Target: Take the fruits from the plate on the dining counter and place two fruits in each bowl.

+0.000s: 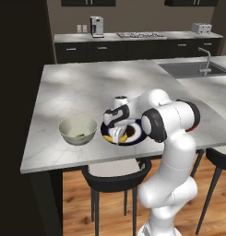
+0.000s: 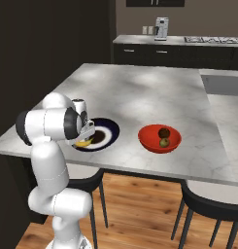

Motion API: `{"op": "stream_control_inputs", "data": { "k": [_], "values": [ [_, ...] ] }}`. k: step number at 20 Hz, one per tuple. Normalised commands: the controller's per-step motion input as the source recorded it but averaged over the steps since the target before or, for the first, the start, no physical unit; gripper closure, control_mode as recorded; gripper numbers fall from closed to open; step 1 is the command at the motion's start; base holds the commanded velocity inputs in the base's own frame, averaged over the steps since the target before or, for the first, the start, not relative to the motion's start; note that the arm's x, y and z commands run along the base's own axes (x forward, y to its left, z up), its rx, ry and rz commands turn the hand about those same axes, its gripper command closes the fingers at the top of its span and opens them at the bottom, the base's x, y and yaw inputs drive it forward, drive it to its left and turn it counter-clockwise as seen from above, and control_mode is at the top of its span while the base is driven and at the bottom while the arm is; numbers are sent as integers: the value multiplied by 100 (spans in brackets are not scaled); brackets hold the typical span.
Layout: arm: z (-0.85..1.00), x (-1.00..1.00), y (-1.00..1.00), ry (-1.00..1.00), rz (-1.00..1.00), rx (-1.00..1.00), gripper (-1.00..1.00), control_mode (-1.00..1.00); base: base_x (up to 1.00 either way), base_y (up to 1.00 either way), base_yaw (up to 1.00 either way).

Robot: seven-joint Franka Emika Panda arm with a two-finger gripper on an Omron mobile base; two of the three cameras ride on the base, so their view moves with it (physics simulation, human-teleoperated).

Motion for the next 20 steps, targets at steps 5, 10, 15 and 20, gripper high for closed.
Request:
{"op": "stream_control_inputs", "data": {
  "k": [5,10,15,20],
  "values": [
    [0,0,0,0,1,0,100,-100,0,0,0],
    [2,0,0,0,0,0,100,-100,0,0,0],
    [65,0,9,-4,0,0,100,-100,0,0,0],
    [99,0,36,-21,3,0,100,-100,0,0,0]
  ]
}}
